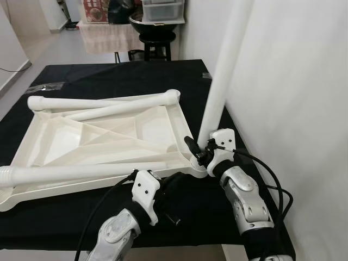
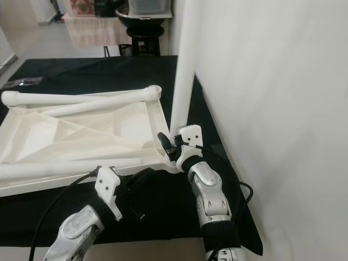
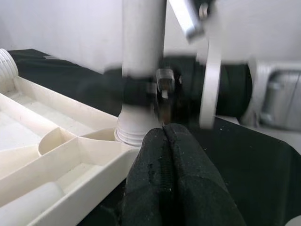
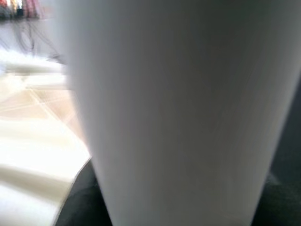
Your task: Building children table
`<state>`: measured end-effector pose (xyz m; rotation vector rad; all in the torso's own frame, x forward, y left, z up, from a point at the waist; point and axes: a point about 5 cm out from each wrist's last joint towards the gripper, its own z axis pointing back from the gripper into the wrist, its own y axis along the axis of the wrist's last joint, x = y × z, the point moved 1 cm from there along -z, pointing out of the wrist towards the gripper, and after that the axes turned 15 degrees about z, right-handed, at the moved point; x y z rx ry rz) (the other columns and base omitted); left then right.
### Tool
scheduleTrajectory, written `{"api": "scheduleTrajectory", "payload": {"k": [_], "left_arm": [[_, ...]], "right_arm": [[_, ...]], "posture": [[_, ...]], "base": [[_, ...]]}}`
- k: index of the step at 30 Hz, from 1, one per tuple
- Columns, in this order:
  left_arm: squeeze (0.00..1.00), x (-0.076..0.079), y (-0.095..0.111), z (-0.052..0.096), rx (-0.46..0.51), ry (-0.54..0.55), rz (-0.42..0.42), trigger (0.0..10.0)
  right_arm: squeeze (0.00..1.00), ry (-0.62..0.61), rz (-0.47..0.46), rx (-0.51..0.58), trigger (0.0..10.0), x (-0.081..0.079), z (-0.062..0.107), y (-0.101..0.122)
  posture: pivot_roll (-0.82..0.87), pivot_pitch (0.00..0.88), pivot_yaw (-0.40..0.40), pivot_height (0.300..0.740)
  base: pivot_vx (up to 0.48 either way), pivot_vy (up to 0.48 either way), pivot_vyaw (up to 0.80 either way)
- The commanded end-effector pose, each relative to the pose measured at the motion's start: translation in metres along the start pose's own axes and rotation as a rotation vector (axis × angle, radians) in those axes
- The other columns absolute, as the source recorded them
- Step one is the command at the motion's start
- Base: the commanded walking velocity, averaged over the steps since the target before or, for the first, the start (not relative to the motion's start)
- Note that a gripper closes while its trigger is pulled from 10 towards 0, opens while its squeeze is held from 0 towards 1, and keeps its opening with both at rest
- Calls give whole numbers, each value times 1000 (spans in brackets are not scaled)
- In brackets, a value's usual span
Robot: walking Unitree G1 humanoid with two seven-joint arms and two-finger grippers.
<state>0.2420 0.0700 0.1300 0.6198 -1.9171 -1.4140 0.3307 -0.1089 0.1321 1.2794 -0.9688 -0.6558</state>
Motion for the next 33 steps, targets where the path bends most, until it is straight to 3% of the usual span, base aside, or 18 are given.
{"api": "scheduleTrajectory", "payload": {"k": [1,2,4,5,7,11,14,25,26,27,33], "left_arm": [[0,-1,-4,2,-20,9,17,10000],[0,-1,-4,2,-20,9,18,10000],[0,-1,-4,1,-20,8,19,10000],[0,-1,-4,1,-20,7,19,10000],[0,-1,-5,0,-20,6,21,10000],[0,-1,-5,0,-20,6,21,10000],[0,-1,-5,-1,-20,6,21,10000],[0,0,-6,-1,-20,7,22,10000],[0,1,-6,-1,-20,6,23,10000],[0,1,-6,-1,-20,6,23,10000],[0,2,-6,-1,-18,5,26,10000]], "right_arm": [[1000,78,-27,-5,10000,-8,-2,-1],[886,132,-34,14,10000,-9,-3,6],[886,168,-40,27,10000,-9,-3,10],[0,252,-20,56,10000,-5,-4,16],[0,380,29,87,10000,1,-4,21],[0,430,49,87,10000,5,-6,21],[0,539,70,84,10000,13,-10,20],[0,661,81,71,10000,27,-24,33],[0,677,74,68,5725,28,-25,34],[0,685,61,67,0,29,-24,34],[0,629,48,70,0,38,-21,26]], "posture": [[-3,79,-7,740],[-3,76,-5,740],[-3,76,-5,740],[-3,74,-5,740],[-6,70,-5,740],[-4,67,-7,740],[6,65,-11,740],[20,65,-18,740],[20,66,-19,740],[19,67,-20,740],[16,69,-20,740]], "base": [[0,0,0],[0,0,0],[0,0,0],[0,0,0],[0,0,0],[0,0,0],[0,0,0],[0,0,0],[0,0,0],[0,0,0],[0,0,0]]}}
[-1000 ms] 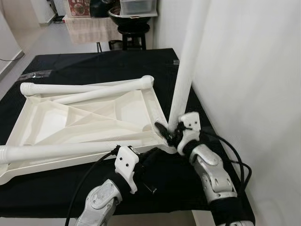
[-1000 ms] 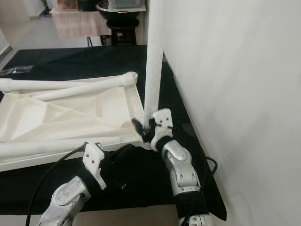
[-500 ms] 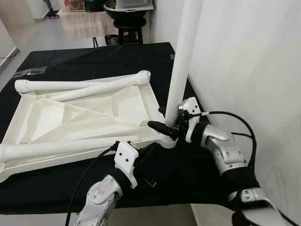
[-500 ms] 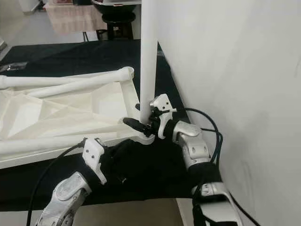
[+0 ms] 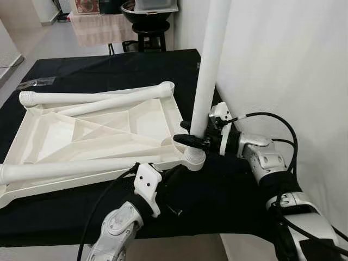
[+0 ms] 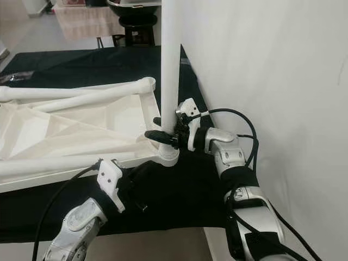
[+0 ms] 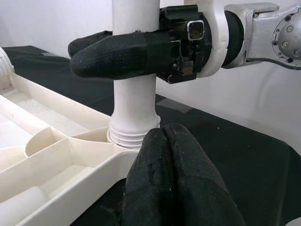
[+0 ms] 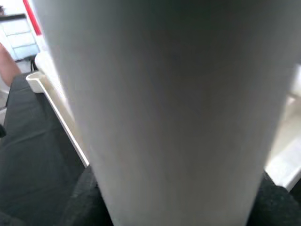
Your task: Building children table
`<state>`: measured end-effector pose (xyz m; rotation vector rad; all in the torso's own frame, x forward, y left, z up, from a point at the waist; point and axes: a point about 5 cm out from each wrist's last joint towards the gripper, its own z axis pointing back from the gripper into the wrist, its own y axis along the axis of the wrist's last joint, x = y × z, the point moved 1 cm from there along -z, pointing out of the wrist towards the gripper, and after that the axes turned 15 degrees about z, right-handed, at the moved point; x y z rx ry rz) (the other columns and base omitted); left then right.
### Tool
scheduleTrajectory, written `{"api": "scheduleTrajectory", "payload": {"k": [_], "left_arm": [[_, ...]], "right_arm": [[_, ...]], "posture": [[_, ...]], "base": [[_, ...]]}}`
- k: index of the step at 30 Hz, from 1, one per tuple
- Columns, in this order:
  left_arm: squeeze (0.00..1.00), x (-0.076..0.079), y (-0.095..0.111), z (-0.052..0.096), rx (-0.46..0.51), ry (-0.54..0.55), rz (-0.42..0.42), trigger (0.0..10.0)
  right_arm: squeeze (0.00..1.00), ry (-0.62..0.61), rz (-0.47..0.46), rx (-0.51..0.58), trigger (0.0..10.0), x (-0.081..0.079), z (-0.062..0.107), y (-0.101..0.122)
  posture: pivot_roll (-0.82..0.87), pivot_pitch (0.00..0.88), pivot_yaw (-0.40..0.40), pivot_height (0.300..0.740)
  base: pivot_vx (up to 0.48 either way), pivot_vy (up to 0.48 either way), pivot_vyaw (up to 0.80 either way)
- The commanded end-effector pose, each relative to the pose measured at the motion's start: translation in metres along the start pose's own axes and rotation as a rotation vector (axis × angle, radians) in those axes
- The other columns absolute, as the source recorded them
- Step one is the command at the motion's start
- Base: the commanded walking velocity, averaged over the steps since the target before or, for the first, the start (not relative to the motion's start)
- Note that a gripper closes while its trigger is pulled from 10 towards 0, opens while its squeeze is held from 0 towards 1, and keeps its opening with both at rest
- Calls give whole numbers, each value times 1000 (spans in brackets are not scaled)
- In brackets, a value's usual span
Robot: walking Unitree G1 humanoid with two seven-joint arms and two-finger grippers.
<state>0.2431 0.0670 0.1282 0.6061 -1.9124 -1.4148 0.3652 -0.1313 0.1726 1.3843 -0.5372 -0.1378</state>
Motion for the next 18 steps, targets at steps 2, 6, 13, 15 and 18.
{"api": "scheduleTrajectory", "payload": {"k": [2,6,13,15,18], "left_arm": [[0,1,-3,1,-10,6,17,10000],[0,0,-2,2,-8,7,17,10000],[0,-2,0,4,-7,8,14,10000],[0,-3,0,4,-9,10,11,10000],[0,-3,0,4,-10,10,10,10000]], "right_arm": [[0,-23,-34,-2,0,-6,0,-10],[0,-221,-95,-53,0,-11,12,-30],[0,-693,-222,-189,0,-38,11,-57],[0,-717,-164,-197,0,-51,3,-51],[0,-704,-201,-199,0,-48,1,-55]], "posture": [[16,69,-20,740],[5,85,-25,740],[-9,103,-16,740],[-16,91,-12,740],[8,93,-26,740]], "base": [[0,0,0],[0,0,0],[0,0,0],[0,0,0],[0,0,0]]}}
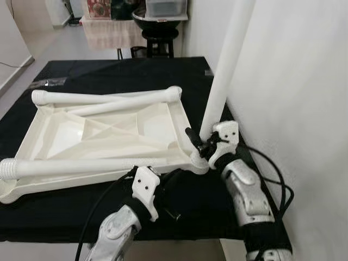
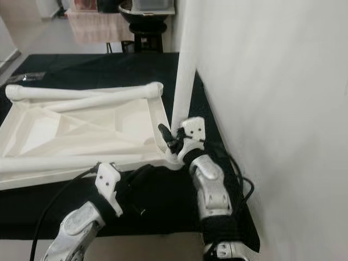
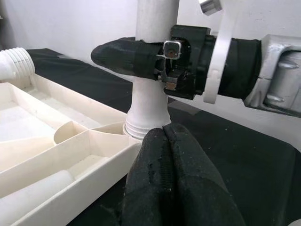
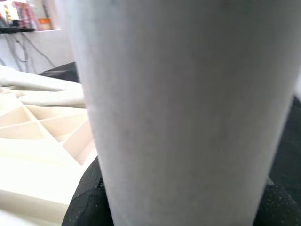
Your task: Building children table
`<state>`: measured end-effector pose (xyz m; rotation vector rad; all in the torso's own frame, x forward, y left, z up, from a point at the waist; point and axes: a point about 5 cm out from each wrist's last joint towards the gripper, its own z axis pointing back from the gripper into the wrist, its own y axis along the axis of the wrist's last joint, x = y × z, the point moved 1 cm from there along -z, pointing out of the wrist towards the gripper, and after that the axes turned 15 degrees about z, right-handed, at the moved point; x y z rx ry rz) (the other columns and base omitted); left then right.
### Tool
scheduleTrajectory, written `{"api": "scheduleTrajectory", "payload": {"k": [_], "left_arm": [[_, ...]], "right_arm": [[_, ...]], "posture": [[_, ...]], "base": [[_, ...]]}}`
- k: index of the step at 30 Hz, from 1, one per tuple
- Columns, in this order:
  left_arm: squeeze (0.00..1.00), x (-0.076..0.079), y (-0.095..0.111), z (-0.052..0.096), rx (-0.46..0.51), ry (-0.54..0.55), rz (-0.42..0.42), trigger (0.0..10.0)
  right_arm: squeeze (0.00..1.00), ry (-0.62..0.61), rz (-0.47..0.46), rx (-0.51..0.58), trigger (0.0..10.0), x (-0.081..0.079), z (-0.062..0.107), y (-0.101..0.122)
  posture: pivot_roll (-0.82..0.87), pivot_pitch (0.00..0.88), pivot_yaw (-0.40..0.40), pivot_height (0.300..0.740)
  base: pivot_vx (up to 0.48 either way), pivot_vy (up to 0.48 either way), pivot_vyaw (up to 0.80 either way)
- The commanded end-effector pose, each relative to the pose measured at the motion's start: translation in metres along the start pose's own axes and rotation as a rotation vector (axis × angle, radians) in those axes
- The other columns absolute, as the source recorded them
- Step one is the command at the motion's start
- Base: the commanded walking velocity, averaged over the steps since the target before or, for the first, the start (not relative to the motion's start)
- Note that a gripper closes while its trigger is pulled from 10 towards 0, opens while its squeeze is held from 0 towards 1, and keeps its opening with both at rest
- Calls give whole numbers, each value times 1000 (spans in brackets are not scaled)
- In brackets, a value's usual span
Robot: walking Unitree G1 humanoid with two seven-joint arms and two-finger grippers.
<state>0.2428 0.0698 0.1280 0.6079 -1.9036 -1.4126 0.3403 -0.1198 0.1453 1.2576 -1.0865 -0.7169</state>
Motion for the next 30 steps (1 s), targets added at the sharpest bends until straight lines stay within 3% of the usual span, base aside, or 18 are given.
{"api": "scheduleTrajectory", "payload": {"k": [1,8,9,11,12,13,16,17,18,22,30], "left_arm": [[0,-1,0,1,-7,2,9,10000],[0,-1,0,2,-5,8,4,10000],[0,0,-1,2,-5,8,6,10000],[0,0,-1,2,-5,8,6,10000],[0,0,-1,2,-6,6,8,10000],[0,0,-1,2,-8,5,10,10000],[0,0,-1,2,-9,4,11,10000],[0,0,-2,2,-10,3,11,10000],[0,1,-2,2,-11,3,12,10000],[0,2,-3,0,-10,3,12,10000],[0,3,-3,-1,-7,3,13,10000]], "right_arm": [[0,26,-88,-170,0,-8,8,-38],[0,33,-73,-153,0,-11,2,-33],[0,43,-70,-146,10000,-12,1,-30],[0,43,-70,-146,10000,-12,1,-30],[1000,72,-76,-115,10000,-13,1,-22],[1000,133,-125,-80,10000,-12,-2,-13],[1000,178,-160,-53,10000,-12,-5,-6],[741,223,-134,-15,10000,-8,-7,2],[0,275,-104,14,10000,1,-10,8],[0,433,17,29,10000,25,-17,15],[0,528,43,39,10000,36,-22,22]], "posture": [[8,93,-26,740],[5,92,-24,740],[8,89,-23,740],[8,89,-23,740],[11,88,-20,740],[14,81,-16,740],[14,81,-16,740],[20,80,-16,740],[22,77,-22,740],[23,77,-29,740],[35,79,-41,740]], "base": [[0,0,0],[0,0,0],[0,0,0],[0,0,0],[0,0,0],[0,0,0],[0,0,0],[0,0,0],[0,0,0],[0,0,0],[0,0,0]]}}
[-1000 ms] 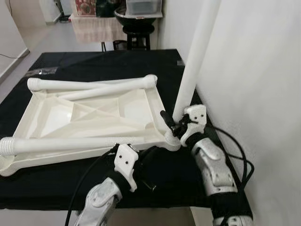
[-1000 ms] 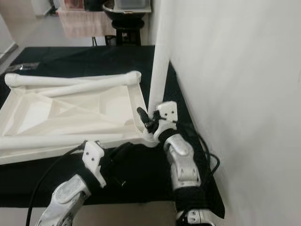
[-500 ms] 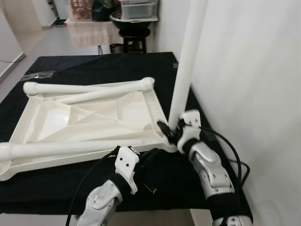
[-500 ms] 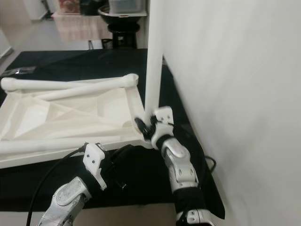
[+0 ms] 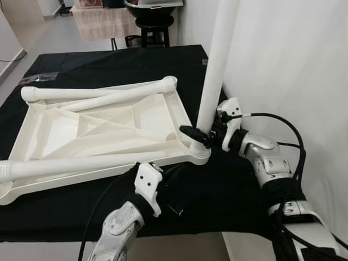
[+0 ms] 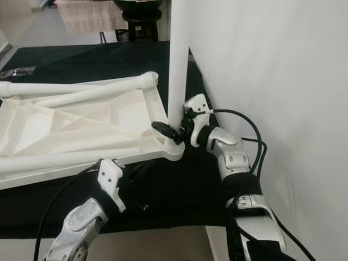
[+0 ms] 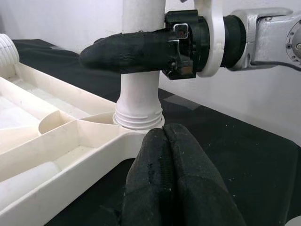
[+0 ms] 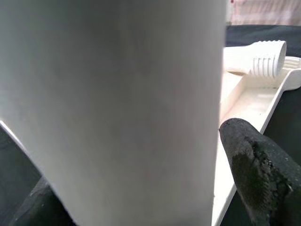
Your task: Building children table
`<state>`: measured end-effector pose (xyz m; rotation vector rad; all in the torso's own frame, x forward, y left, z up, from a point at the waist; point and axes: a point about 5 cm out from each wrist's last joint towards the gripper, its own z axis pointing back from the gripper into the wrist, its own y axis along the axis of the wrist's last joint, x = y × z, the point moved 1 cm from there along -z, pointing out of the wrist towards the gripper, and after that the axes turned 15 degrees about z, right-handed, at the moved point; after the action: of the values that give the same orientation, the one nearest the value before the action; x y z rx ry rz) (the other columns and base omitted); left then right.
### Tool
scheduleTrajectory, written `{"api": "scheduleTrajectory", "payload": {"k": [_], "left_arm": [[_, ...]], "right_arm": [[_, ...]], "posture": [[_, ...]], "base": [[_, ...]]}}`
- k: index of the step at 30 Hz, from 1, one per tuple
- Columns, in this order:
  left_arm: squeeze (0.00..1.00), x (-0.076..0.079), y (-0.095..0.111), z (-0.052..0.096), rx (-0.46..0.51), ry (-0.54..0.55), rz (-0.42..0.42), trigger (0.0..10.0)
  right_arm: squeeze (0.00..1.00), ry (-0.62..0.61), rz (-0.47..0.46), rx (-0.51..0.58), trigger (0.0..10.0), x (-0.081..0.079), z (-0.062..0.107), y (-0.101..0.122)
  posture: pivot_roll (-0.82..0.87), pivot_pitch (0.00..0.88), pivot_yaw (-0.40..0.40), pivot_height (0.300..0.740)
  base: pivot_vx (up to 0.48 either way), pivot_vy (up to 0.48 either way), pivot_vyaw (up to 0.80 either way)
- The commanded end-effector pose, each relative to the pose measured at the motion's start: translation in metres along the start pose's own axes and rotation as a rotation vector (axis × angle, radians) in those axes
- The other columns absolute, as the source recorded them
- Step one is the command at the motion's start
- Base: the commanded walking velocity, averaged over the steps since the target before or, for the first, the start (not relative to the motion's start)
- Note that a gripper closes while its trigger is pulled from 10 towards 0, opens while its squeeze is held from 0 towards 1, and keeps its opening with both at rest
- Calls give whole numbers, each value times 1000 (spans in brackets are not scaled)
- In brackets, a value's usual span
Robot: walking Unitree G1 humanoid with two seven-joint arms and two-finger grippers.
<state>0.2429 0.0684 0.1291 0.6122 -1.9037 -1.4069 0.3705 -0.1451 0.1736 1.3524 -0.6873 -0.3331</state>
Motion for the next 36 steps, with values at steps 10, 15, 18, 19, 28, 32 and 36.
{"api": "scheduleTrajectory", "payload": {"k": [10,15,18,19,28,32,36], "left_arm": [[0,3,-4,0,-12,-2,16,10000],[0,3,-4,0,-11,-2,17,10000],[0,2,-4,0,-11,-2,18,10000],[0,2,-4,1,-11,-2,18,10000],[0,0,-2,4,-13,1,14,10000],[0,-3,-3,4,-22,-4,15,10000],[0,-3,-3,3,-23,-3,17,10000]], "right_arm": [[0,178,3,31,0,2,-6,10],[0,214,-14,31,0,0,0,2],[0,200,-20,27,0,0,3,-2],[0,196,-21,27,0,0,4,-4],[0,-407,-181,-195,0,-49,2,-59],[0,-385,-95,-130,0,-83,-7,-43],[0,-378,-83,-185,0,-78,-10,-50]], "posture": [[38,79,-39,740],[38,80,-39,740],[38,79,-38,740],[40,80,-39,740],[25,100,-30,740],[25,76,-16,740],[37,72,-18,740]], "base": [[0,0,0],[0,0,0],[0,0,0],[0,0,0],[0,0,0],[0,0,0],[0,0,0]]}}
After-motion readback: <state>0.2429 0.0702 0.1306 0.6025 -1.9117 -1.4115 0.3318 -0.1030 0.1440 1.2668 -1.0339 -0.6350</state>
